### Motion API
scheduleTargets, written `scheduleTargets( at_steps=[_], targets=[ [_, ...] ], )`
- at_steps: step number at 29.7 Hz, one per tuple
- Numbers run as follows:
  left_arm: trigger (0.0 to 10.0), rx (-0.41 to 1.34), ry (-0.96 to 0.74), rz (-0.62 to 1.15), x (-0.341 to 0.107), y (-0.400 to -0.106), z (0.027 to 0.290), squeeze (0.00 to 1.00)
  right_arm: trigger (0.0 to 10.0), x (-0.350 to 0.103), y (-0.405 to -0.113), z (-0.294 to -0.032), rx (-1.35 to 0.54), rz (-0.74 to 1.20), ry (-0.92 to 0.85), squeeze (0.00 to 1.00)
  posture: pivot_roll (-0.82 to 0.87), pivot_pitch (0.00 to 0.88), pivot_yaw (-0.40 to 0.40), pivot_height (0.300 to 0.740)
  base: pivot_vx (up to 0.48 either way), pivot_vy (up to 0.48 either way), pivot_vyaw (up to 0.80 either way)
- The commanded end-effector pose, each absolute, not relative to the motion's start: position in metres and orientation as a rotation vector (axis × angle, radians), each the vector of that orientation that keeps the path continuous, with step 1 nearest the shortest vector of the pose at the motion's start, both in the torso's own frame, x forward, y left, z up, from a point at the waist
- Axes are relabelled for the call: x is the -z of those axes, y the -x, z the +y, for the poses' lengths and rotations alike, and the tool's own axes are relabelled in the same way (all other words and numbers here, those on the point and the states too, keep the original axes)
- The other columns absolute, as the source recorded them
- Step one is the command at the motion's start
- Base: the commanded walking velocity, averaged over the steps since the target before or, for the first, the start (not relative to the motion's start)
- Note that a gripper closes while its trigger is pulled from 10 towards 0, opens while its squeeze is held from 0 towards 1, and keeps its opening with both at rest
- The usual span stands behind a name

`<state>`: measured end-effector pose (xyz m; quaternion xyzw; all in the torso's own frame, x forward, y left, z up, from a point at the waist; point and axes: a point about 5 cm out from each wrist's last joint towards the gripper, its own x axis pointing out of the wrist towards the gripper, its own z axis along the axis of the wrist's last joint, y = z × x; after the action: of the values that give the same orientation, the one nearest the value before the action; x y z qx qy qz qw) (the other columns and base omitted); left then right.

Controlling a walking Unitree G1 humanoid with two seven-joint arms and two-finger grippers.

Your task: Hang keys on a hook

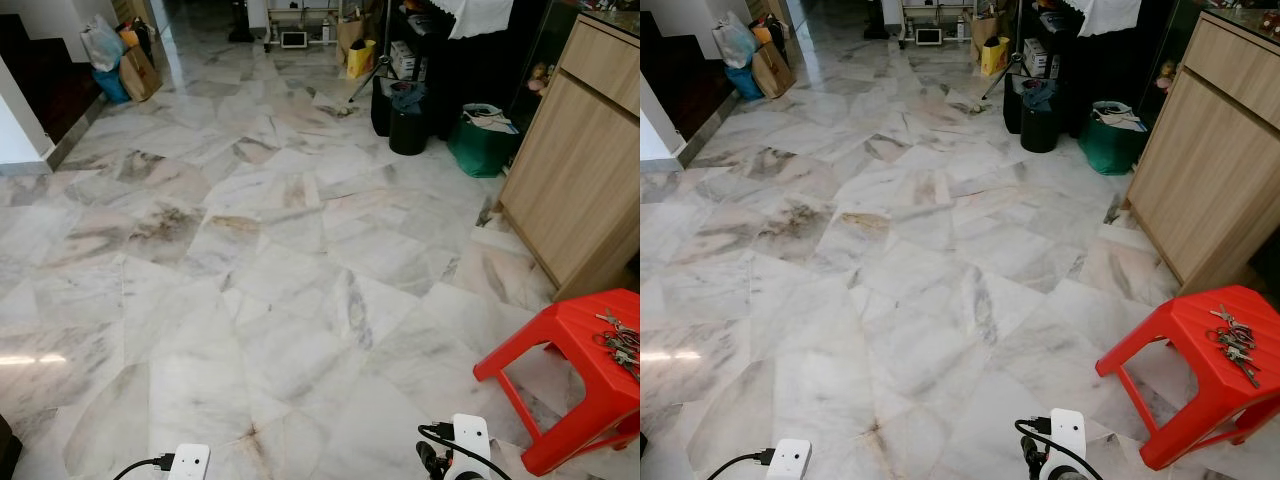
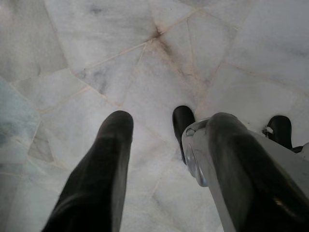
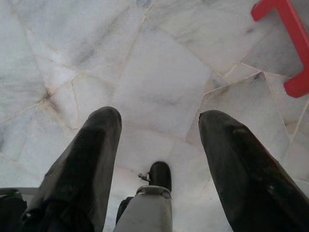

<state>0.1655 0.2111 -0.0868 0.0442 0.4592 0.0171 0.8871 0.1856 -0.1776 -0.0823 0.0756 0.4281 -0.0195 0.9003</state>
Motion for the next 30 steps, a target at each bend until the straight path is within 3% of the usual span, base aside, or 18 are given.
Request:
scheduleTargets(
  at_steps=[1, 11, 12, 30],
  targets=[
    [10.0, -0.048, -0.096, 0.978, 0.0891, -0.1598, 0.2133, 1.00, 10.0, 0.0842, -0.1819, -0.1767, 0.042, 0.895, -0.174, 1.00, 0.02, 0.022, 0.004, 0.740, 0.000, 0.000, 0.00],
    [10.0, -0.053, -0.099, 0.980, 0.0892, -0.1595, 0.2138, 1.00, 10.0, 0.0843, -0.1816, -0.1768, 0.040, 0.898, -0.169, 1.00, 0.02, 0.022, 0.004, 0.740, 0.000, 0.000, 0.00],
    [10.0, -0.056, -0.105, 0.983, 0.0893, -0.1594, 0.2142, 0.00, 10.0, 0.0848, -0.1812, -0.1758, 0.023, 0.908, -0.154, 0.00, 0.02, 0.022, 0.004, 0.740, 0.000, 0.000, 0.00],
    [10.0, -0.105, -0.121, 0.958, 0.0860, -0.1629, 0.2216, 0.00, 10.0, 0.0866, -0.1782, -0.1692, -0.022, 0.921, -0.142, 0.00, 0.01, 0.014, 0.010, 0.740, 0.453, 0.000, 0.07]
  ],
)
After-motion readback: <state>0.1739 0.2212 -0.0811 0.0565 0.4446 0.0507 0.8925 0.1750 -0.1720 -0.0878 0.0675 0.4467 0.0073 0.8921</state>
